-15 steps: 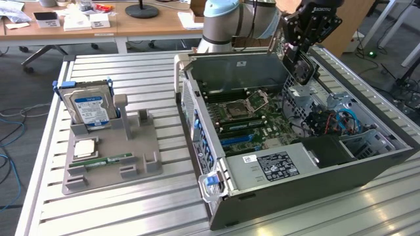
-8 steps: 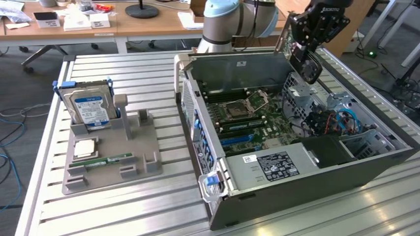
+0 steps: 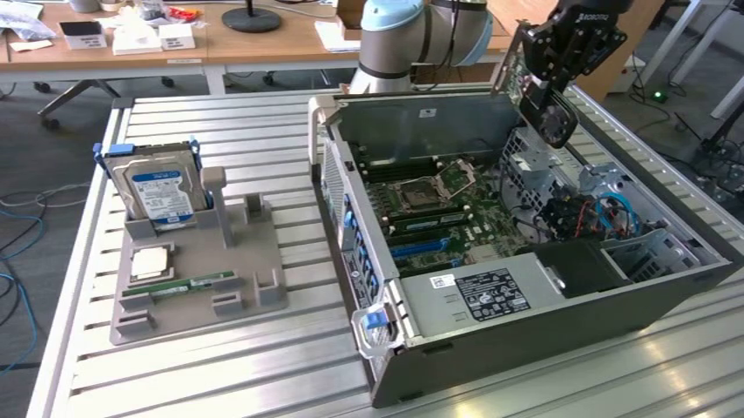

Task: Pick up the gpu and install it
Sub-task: 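Pick up the gpu and move the gpu toward the slot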

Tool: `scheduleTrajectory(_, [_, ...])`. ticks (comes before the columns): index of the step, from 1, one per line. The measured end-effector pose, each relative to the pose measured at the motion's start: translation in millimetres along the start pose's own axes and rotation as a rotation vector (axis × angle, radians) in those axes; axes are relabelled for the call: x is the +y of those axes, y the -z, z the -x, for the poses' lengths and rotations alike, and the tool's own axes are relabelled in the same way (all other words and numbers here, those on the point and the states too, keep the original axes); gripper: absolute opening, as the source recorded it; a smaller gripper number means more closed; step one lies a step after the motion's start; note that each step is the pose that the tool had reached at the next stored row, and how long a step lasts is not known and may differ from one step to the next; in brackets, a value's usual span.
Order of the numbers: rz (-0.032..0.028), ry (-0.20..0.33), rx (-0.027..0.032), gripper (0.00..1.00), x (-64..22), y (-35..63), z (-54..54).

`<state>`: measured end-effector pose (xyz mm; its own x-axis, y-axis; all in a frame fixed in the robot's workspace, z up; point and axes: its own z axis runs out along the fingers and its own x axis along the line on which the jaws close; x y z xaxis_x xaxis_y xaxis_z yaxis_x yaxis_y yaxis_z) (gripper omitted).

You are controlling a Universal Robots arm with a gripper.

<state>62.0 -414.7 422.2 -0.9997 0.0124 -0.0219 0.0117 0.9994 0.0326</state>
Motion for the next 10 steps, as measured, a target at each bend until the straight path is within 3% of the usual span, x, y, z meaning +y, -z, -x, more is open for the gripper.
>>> scheduleTrajectory(10, [-0.0001, 0.000, 0.0000, 0.26, -1.0, 0.0, 4.2])
